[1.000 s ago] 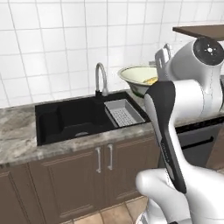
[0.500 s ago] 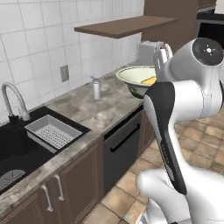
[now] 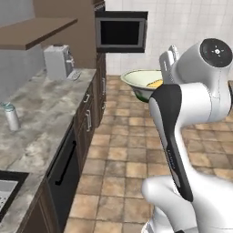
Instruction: Pick the potato from the sink and place it in the bowl. Then pick the bowl and place it in the microwave. Then close the microwave door and press the start button.
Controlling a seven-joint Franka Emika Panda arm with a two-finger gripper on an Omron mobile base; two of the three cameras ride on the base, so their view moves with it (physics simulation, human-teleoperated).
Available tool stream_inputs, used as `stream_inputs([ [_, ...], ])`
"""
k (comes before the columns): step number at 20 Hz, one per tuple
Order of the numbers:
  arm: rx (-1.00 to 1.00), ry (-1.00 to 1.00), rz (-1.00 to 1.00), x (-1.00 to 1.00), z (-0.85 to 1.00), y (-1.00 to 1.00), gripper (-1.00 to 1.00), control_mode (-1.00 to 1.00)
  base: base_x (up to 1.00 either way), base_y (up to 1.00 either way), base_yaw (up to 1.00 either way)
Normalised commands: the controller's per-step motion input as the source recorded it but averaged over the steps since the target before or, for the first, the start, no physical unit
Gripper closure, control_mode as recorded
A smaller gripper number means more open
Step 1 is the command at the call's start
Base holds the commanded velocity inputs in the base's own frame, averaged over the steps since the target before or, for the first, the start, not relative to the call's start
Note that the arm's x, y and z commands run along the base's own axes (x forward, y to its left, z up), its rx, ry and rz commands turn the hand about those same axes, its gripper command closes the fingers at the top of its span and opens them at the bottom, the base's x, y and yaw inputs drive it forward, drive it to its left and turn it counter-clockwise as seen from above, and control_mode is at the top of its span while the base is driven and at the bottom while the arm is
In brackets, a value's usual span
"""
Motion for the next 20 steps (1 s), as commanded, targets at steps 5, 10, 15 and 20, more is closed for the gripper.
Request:
stream_inputs([
  [5,0.00,0.00,0.00,0.00,0.00,0.00,1.00,1.00,0.14,-0.32,-0.73],
  [10,0.00,0.00,0.00,0.00,0.00,0.00,1.00,1.00,0.52,-0.38,-0.54],
  [15,0.00,0.00,0.00,0.00,0.00,0.00,1.00,1.00,0.79,-0.25,-0.24],
  [20,0.00,0.00,0.00,0.00,0.00,0.00,1.00,1.00,1.00,-0.11,0.00],
])
